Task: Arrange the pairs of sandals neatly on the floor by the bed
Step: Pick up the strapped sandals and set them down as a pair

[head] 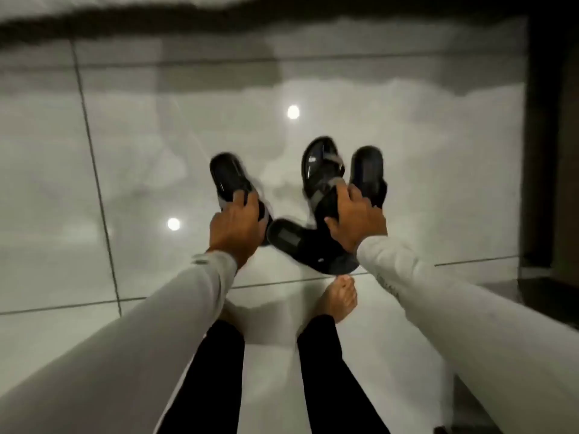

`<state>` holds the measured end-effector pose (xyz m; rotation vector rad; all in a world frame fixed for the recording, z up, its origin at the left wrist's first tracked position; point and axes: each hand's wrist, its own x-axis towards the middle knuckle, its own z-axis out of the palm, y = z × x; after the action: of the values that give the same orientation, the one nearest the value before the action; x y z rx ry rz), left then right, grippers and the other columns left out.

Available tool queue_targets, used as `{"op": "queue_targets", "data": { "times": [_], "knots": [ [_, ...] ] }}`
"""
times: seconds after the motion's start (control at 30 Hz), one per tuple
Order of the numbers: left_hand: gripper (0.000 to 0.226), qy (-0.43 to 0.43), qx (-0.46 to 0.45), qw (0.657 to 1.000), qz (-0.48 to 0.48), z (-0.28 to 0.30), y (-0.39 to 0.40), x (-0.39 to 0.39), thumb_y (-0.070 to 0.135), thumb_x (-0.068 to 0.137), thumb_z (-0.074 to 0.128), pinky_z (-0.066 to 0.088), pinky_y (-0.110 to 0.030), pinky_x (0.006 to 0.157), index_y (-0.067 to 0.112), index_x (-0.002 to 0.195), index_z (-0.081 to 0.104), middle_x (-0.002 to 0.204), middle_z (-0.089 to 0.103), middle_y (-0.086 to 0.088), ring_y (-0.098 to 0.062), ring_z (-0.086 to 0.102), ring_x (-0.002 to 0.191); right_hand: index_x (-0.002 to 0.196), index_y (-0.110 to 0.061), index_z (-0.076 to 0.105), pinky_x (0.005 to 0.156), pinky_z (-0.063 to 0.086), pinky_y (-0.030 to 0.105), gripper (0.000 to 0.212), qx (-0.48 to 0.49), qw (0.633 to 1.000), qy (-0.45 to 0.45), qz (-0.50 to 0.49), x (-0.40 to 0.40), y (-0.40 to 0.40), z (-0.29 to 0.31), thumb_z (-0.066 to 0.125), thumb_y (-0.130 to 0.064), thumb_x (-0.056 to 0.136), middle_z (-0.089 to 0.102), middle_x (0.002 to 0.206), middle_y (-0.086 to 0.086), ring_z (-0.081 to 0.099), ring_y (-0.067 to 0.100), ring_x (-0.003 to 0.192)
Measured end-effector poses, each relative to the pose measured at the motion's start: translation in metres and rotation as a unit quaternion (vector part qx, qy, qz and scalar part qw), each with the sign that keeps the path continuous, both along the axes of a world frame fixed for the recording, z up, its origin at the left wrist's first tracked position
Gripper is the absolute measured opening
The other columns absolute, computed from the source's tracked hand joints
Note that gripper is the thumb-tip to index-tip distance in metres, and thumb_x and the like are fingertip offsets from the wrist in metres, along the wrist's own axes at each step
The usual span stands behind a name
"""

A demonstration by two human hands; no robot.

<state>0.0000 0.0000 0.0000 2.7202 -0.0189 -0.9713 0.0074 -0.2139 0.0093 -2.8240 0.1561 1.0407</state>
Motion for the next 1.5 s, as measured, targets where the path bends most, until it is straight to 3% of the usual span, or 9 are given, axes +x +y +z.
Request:
{"op": "queue_targets", "data": {
  "times": [0.1, 0.23, 0.37, 0.43, 0.5, 0.63, 0.93, 1.17, 1.5],
  "knots": [
    [0.053, 0.02, -0.01, 0.998, 0.067, -0.072, -0.01, 0.006, 0.029, 0.092, 0.056, 0.051, -0.053, 0.078, 0.006, 0.137, 0.039, 0.138, 0.041, -0.02, -0.048, 0.061, 0.102, 0.141, -0.015, 0.041, 0.096, 0.051, 0.048, 0.065, 0.074, 0.978, 0.036, -0.19, 0.006, 0.0, -0.07, 0.066, -0.042, 0.086, 0.063, 0.125, 0.018, 0.059, 0.04, 0.116],
    [0.06, 0.054, -0.003, 0.993, 0.106, -0.133, -0.004, 0.013, 0.03, 0.094, 0.056, 0.049, -0.056, 0.087, 0.002, 0.142, 0.032, 0.133, 0.047, -0.027, -0.051, 0.058, 0.109, 0.105, -0.014, 0.069, 0.091, 0.058, 0.043, 0.058, 0.148, 0.867, 0.002, -0.476, 0.018, 0.011, -0.137, 0.075, -0.054, 0.063, 0.075, 0.103, 0.013, 0.072, 0.034, 0.095],
    [0.04, 0.06, -0.022, 0.988, 0.137, -0.15, 0.032, 0.013, 0.017, 0.098, 0.048, 0.051, -0.057, 0.091, 0.003, 0.135, 0.041, 0.119, 0.056, -0.031, -0.052, 0.057, 0.107, 0.085, -0.009, 0.062, 0.047, 0.057, 0.022, 0.013, 0.188, 0.833, -0.039, -0.52, 0.035, 0.037, -0.15, 0.066, -0.021, 0.088, 0.069, 0.085, 0.006, 0.067, 0.01, 0.043],
    [0.025, 0.027, -0.01, 0.991, 0.127, -0.144, 0.057, 0.009, 0.015, 0.098, 0.046, 0.051, -0.053, 0.084, 0.003, 0.12, 0.052, 0.112, 0.058, -0.029, -0.052, 0.057, 0.1, 0.086, -0.016, 0.056, 0.041, 0.052, 0.018, 0.006, 0.18, 0.858, -0.051, -0.479, 0.039, 0.05, -0.151, 0.058, -0.015, 0.092, 0.067, 0.1, 0.012, 0.067, 0.012, 0.042],
    [0.017, -0.013, 0.001, 0.994, 0.107, -0.134, 0.084, 0.007, 0.012, 0.097, 0.046, 0.049, -0.05, 0.075, 0.003, 0.109, 0.055, 0.104, 0.061, -0.027, -0.051, 0.059, 0.091, 0.101, -0.023, 0.057, 0.066, 0.063, 0.036, 0.013, 0.171, 0.909, -0.053, -0.375, 0.042, 0.064, -0.15, 0.055, -0.019, 0.089, 0.064, 0.109, 0.017, 0.073, 0.033, 0.068],
    [0.02, -0.045, 0.043, 0.994, 0.086, -0.121, 0.132, 0.009, 0.011, 0.098, 0.046, 0.042, -0.045, 0.067, 0.003, 0.113, 0.056, 0.106, 0.062, -0.026, -0.049, 0.059, 0.09, 0.12, -0.014, 0.055, 0.086, 0.054, 0.051, 0.036, 0.094, 0.995, 0.007, -0.023, 0.051, 0.102, -0.129, 0.048, 0.0, 0.088, 0.064, 0.114, 0.025, 0.063, 0.046, 0.103],
    [0.018, -0.035, 0.11, 0.99, 0.086, -0.115, 0.239, 0.002, 0.004, 0.092, 0.05, 0.038, -0.042, 0.065, 0.002, 0.106, 0.06, 0.108, 0.06, -0.023, -0.048, 0.061, 0.091, 0.118, -0.01, 0.057, 0.078, 0.054, 0.045, 0.028, 0.11, 0.973, 0.028, 0.203, 0.047, 0.21, -0.124, 0.049, -0.007, 0.092, 0.053, 0.118, 0.019, 0.062, 0.042, 0.095],
    [0.015, -0.01, 0.108, 0.989, 0.104, -0.115, 0.282, -0.017, 0.008, 0.093, 0.053, 0.04, -0.04, 0.065, 0.009, 0.106, 0.059, 0.107, 0.06, -0.017, -0.044, 0.062, 0.093, 0.116, -0.009, 0.056, 0.064, 0.044, 0.038, 0.029, 0.126, 0.961, 0.028, 0.245, 0.022, 0.295, -0.138, 0.056, -0.001, 0.088, 0.051, 0.118, 0.017, 0.064, 0.041, 0.089],
    [0.018, 0.026, 0.104, 0.992, 0.073, -0.105, 0.3, -0.027, 0.008, 0.093, 0.054, 0.047, -0.041, 0.072, 0.008, 0.11, 0.06, 0.111, 0.062, -0.015, -0.039, 0.065, 0.096, 0.119, -0.008, 0.055, 0.065, 0.041, 0.038, 0.033, 0.112, 0.955, 0.012, 0.273, 0.02, 0.353, -0.136, 0.06, -0.002, 0.087, 0.051, 0.121, 0.017, 0.063, 0.04, 0.093]
  ]
}}
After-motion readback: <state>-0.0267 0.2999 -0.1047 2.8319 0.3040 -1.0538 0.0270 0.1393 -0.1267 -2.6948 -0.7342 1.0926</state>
